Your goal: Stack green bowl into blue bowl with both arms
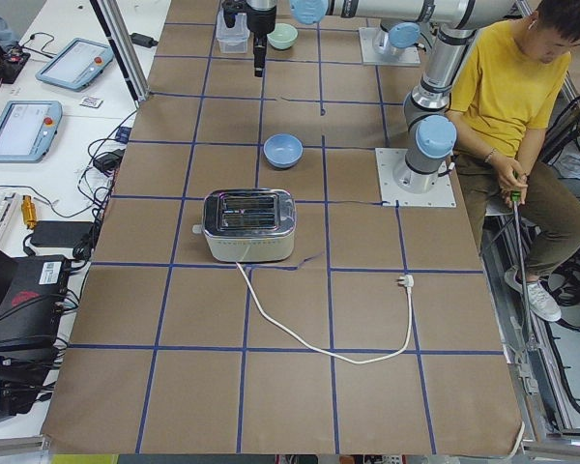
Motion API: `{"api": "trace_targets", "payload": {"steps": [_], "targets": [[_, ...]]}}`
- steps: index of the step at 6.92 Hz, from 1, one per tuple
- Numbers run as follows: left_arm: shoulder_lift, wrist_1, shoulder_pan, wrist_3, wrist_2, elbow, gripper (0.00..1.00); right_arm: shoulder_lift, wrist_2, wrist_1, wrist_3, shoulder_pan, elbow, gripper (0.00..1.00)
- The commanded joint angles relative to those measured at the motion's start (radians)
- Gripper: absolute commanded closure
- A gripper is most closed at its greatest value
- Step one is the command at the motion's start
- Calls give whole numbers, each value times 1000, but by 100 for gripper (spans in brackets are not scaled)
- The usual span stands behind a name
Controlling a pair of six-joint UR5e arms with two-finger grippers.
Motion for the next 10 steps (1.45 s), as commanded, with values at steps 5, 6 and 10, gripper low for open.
{"api": "trace_targets", "payload": {"steps": [5, 6, 10], "targets": [[-6, -5, 14, 42, 1, -15, 0, -1, 0, 3, -3, 0, 0, 0], [-3, 2, 50, 124, 2, -62, 0, 1, 0, 3, -3, 0, 0, 0], [-44, 206, 259, 287, -16, -312, 0, 12, 1, -5, -5, -21, 53, 0]]}}
